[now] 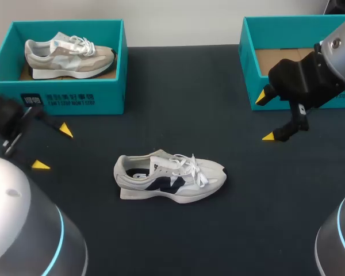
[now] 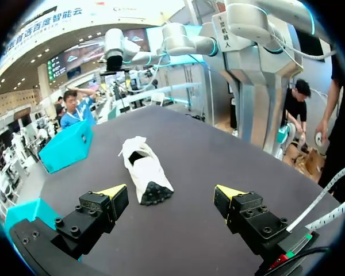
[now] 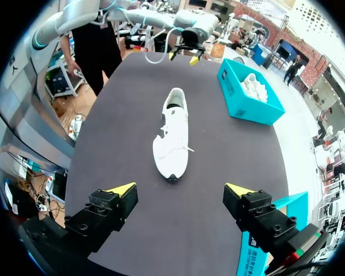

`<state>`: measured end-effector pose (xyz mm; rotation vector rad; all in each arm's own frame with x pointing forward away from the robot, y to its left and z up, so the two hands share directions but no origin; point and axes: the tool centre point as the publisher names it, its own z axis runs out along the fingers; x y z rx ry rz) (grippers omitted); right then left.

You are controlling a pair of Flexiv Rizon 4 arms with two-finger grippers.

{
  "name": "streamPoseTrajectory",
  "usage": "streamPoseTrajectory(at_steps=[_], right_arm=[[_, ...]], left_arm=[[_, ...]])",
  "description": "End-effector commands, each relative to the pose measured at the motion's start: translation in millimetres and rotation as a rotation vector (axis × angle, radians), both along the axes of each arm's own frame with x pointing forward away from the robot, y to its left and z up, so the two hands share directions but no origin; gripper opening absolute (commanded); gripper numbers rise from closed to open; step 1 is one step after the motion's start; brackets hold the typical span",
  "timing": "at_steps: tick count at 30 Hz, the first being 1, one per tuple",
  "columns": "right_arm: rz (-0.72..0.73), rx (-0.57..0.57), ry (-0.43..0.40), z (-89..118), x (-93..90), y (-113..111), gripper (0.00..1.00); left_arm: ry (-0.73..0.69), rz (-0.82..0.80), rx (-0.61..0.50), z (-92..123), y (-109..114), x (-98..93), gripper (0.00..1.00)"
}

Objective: Take the shoe out of the shoebox, open the shoe tongue, remove and reinsert the insole, then place the shoe into the shoebox

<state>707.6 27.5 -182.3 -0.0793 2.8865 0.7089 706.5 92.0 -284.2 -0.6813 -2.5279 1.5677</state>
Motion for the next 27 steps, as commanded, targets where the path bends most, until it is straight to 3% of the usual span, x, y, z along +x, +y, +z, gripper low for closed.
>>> streamPoseTrajectory(at_steps=[1,7,12,27], right_arm=[[-0.001,-0.002,0.000,-1,1.0,1,1.00],[-0.001,-0.002,0.000,-1,1.0,1,1.00],[-0.001,-0.002,0.000,-1,1.0,1,1.00],[-0.001,-0.002,0.000,-1,1.0,1,1.00]], left_arm=[[-0.032,0.126,-0.105,-7,2,-2.6,1.00],[-0.032,0.126,-0.105,-7,2,-2.6,1.00],[0.058,0.233,-0.113,-16,0,-0.5,1.00],[0.016,0.350,-0.105,-92,1,1.0,1.00]])
